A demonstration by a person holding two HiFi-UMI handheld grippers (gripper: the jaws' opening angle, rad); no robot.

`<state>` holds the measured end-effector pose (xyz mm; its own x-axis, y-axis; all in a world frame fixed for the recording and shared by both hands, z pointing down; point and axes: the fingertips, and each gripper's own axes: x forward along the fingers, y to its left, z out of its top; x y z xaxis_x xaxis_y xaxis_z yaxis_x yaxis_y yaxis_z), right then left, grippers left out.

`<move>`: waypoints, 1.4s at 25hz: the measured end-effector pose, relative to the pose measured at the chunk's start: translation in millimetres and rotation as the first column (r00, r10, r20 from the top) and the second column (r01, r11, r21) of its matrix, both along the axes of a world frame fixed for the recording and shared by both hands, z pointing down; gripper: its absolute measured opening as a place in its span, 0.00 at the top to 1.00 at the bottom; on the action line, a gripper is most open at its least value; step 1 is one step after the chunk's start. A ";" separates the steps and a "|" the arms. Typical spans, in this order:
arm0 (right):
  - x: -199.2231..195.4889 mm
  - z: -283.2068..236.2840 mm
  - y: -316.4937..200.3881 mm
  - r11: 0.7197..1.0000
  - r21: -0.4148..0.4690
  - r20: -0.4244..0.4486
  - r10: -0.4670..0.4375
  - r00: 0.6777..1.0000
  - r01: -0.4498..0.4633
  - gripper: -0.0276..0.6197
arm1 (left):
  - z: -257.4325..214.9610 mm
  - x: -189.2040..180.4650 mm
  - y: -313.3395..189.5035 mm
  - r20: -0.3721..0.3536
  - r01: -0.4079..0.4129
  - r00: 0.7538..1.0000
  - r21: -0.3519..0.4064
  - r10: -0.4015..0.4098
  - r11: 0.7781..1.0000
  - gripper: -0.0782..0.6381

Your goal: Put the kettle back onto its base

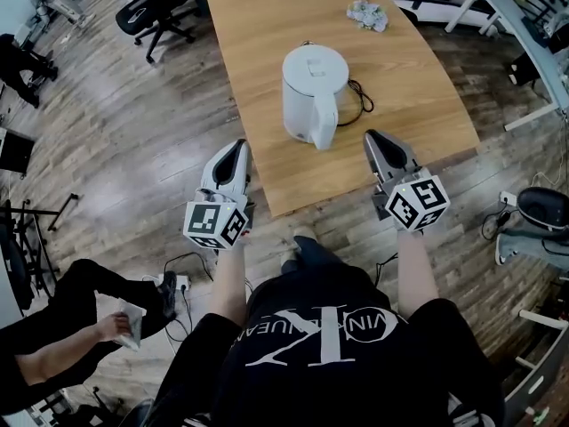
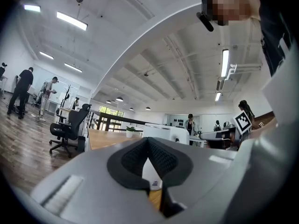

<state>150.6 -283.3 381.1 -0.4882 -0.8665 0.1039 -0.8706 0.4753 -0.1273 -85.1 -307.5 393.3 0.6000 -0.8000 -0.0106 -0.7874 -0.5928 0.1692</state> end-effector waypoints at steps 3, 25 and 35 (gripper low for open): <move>3.4 -3.9 1.0 1.000 0.009 0.011 0.011 1.000 -0.011 0.92 | -3.5 1.0 0.3 0.002 0.002 1.000 0.009 -0.002 1.000 0.88; 10.7 -19.1 4.7 0.999 0.045 0.056 0.027 0.998 -0.030 0.93 | -23.6 -8.5 -2.5 -0.012 0.047 0.999 0.050 -0.047 0.998 0.88; 9.7 -27.3 4.2 0.997 0.058 0.054 0.043 0.998 -0.046 0.93 | -28.4 -12.9 -4.2 -0.018 0.052 0.999 0.058 -0.051 0.997 0.88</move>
<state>160.2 -279.1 353.8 -0.4521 -0.8916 0.0267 -0.8841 0.4439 -0.1461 -97.9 -311.8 364.9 0.5574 -0.8275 -0.0678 -0.8145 -0.5608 0.1487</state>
